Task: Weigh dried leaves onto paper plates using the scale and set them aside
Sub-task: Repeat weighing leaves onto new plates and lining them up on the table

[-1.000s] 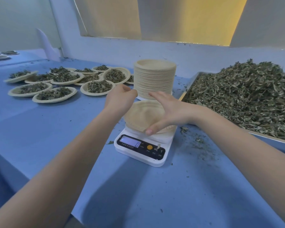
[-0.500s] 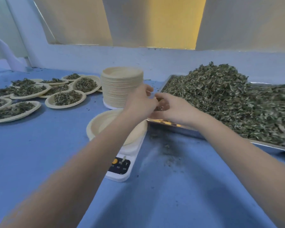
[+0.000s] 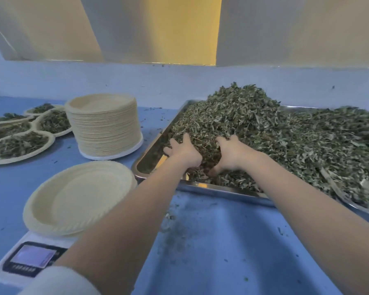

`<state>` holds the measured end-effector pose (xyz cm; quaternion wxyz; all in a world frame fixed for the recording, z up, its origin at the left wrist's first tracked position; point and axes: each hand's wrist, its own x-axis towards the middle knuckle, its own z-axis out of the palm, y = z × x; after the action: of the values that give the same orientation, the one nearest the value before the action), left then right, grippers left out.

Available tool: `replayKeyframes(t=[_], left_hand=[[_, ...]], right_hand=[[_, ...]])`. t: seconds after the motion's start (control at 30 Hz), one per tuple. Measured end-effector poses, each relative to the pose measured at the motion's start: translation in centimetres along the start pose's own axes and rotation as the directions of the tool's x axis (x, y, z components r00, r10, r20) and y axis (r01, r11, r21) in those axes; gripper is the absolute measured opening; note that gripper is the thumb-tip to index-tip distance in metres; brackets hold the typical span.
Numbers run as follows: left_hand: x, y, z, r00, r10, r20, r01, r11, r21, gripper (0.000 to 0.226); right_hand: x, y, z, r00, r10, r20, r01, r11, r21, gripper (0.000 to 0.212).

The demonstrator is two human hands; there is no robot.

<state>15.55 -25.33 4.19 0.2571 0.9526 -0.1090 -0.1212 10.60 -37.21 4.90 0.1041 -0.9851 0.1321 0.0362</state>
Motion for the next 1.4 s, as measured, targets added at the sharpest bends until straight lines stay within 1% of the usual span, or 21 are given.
replayKeyframes(t=[0.07,0.13,0.23,0.3,0.37,0.43,0.5,0.57,0.6,0.73,0.83,0.9,0.97,1.03,1.07,1.1,1.17,1.23,1.3,1.33,1.4], left_hand=[[1.1,-0.3,0.2,0.999,-0.001,0.054,0.003,0.999,-0.038,0.095],[2.1,-0.4,0.4,0.995,0.022,0.101,-0.013,0.995,-0.095,0.105],[2.9,-0.2,0.7,0.988,0.096,0.124,-0.087,0.993,-0.076,0.105],[3.0,-0.1,0.5,0.984,0.122,0.131,-0.117,0.992,-0.045,0.101],[2.8,0.0,0.1,0.982,0.135,0.135,-0.128,0.990,-0.063,0.099],[2.4,0.0,-0.1,0.975,0.149,0.165,-0.121,0.978,-0.168,0.098],[1.8,0.2,-0.2,0.971,0.141,0.196,-0.085,0.960,-0.268,0.096],[1.3,0.4,-0.3,0.971,0.121,0.208,-0.041,0.935,-0.351,0.095],[1.2,0.5,-0.4,0.970,0.111,0.215,-0.017,0.918,-0.397,0.096],[0.4,0.6,-0.7,0.967,0.134,0.214,0.020,0.804,-0.595,0.098],[-0.3,1.1,-0.9,0.966,0.182,0.183,-0.007,0.727,-0.687,0.084],[-0.8,1.3,-1.1,0.967,0.201,0.153,-0.046,0.735,-0.677,0.080],[-1.3,1.3,-1.4,0.967,0.212,0.141,-0.072,0.759,-0.648,0.077],[-2.0,1.0,-1.9,0.970,0.211,0.125,-0.088,0.774,-0.627,0.052],[-2.2,0.9,-2.1,0.972,0.209,0.110,-0.097,0.779,-0.620,0.045],[-2.4,0.8,-2.3,0.972,0.215,0.095,-0.111,0.778,-0.619,0.044],[-2.5,0.7,-3.1,0.970,0.234,0.066,-0.144,0.772,-0.619,0.056],[-2.8,0.8,-4.2,0.967,0.253,0.032,-0.182,0.772,-0.609,0.058],[-3.4,0.7,-5.6,0.970,0.244,-0.003,-0.197,0.778,-0.597,0.066],[-3.8,0.4,-6.4,0.971,0.238,-0.024,-0.206,0.781,-0.589,0.066],[-4.7,-0.6,-8.3,0.967,0.244,-0.075,-0.243,0.792,-0.560,0.052]], right_hand=[[1.1,0.8,0.4,0.999,0.005,0.037,-0.007,0.998,0.060,0.124],[2.2,1.2,0.7,0.998,-0.039,0.049,0.032,0.990,0.134,0.126],[3.2,1.3,1.3,0.995,-0.099,0.010,0.095,0.972,0.213,0.110],[3.5,1.4,1.6,0.995,-0.102,-0.013,0.102,0.959,0.266,0.106],[3.5,1.5,1.8,0.996,-0.083,-0.021,0.085,0.925,0.371,0.094],[3.4,1.6,1.7,0.997,-0.071,-0.005,0.064,0.875,0.479,0.085],[3.1,1.4,1.6,0.994,-0.107,0.020,0.080,0.843,0.532,0.089],[2.6,1.3,1.3,0.989,-0.149,0.015,0.119,0.843,0.525,0.093],[2.4,1.3,1.2,0.988,-0.152,-0.008,0.133,0.840,0.527,0.090],[1.4,1.5,0.2,0.979,-0.112,-0.170,0.187,0.822,0.538,0.058],[1.2,1.6,-0.3,0.969,-0.122,-0.217,0.227,0.788,0.572,0.056],[0.9,1.3,-0.6,0.964,-0.146,-0.221,0.251,0.768,0.589,0.063],[0.6,1.0,-0.9,0.962,-0.161,-0.221,0.261,0.780,0.569,0.067],[0.4,0.7,-1.2,0.965,-0.140,-0.222,0.244,0.787,0.566,0.065],[0.2,0.5,-1.4,0.966,-0.124,-0.228,0.236,0.784,0.574,0.063],[0.1,0.3,-1.6,0.965,-0.112,-0.235,0.232,0.780,0.581,0.061],[0.0,-0.3,-2.3,0.962,-0.109,-0.250,0.241,0.768,0.593,0.057],[-0.2,-1.1,-3.1,0.958,-0.115,-0.262,0.259,0.743,0.618,0.056],[-0.5,-2.2,-4.0,0.952,-0.130,-0.276,0.282,0.726,0.627,0.056],[-0.7,-3.0,-4.5,0.947,-0.141,-0.288,0.297,0.720,0.627,0.054],[-1.2,-5.0,-5.1,0.938,-0.164,-0.306,0.331,0.687,0.647,0.050]])
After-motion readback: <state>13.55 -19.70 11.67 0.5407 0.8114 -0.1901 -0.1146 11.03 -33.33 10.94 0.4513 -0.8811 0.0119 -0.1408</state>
